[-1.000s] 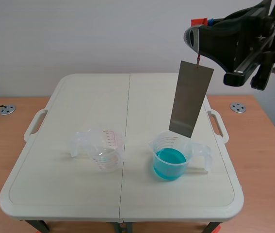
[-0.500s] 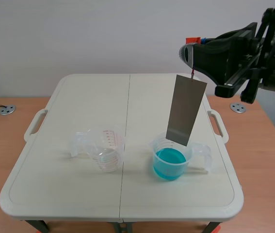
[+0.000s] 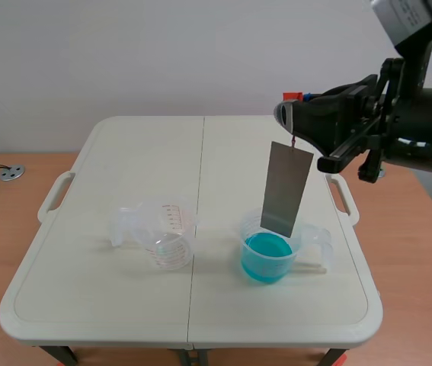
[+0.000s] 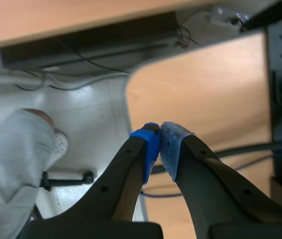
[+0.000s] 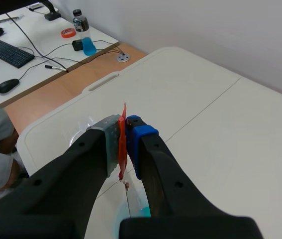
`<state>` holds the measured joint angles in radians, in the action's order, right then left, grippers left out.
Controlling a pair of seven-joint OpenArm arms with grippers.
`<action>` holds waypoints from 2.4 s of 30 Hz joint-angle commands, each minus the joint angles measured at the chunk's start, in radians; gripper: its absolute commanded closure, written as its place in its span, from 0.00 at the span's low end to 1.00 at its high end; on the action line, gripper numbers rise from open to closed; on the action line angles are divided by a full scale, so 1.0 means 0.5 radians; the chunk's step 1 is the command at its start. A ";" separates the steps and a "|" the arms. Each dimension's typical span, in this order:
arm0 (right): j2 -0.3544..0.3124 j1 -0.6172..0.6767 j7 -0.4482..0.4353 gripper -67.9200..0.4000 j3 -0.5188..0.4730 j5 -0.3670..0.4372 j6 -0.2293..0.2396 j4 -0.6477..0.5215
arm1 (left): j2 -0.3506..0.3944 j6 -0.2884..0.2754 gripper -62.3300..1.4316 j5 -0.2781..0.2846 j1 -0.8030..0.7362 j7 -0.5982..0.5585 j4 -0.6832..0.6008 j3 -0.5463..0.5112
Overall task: Hold the metal plate by the orange handle, dip it into the blue solution, take it out and point at it, then put the plate back in the beaker on the left.
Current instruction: 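Lower the plate into the blue solution, then hold the plate still in the solution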
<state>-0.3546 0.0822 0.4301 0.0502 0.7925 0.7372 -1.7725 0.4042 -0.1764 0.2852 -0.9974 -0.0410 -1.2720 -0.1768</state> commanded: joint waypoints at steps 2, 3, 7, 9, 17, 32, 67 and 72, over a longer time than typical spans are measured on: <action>0.001 -0.056 -0.069 0.98 0.041 -0.021 0.017 0.011 | 0.013 0.002 0.90 0.005 0.002 -0.021 -0.031 0.018; 0.001 -0.060 -0.077 0.98 0.056 -0.037 0.017 0.025 | 0.013 0.002 0.90 0.005 0.002 -0.021 -0.031 0.025; 0.003 -0.065 -0.163 0.98 0.100 -0.108 0.017 0.093 | 0.013 0.002 0.90 0.005 0.005 -0.018 -0.031 0.041; 0.024 -0.066 -0.190 0.98 0.114 -0.156 0.017 0.134 | 0.014 0.002 0.90 0.005 0.008 -0.003 -0.031 0.041; 0.168 -0.065 -0.256 0.98 0.127 -0.429 0.017 0.256 | 0.013 0.002 0.90 0.005 0.007 0.032 -0.031 0.041; 0.172 -0.083 -0.402 0.98 0.138 -0.482 0.017 0.439 | 0.014 0.002 0.90 0.005 0.007 0.032 -0.031 0.041; 0.172 -0.137 -0.424 0.98 0.138 -0.482 0.017 0.586 | 0.013 -0.014 0.90 0.005 0.008 0.083 -0.031 0.041; 0.172 -0.137 -0.424 0.98 0.138 -0.481 0.017 0.586 | 0.013 -0.014 0.90 0.005 0.008 0.083 -0.031 0.041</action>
<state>-0.2581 0.0280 0.2291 0.1146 0.5388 0.7338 -1.4693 0.4049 -0.1799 0.2855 -0.9859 0.0074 -1.2739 -0.1528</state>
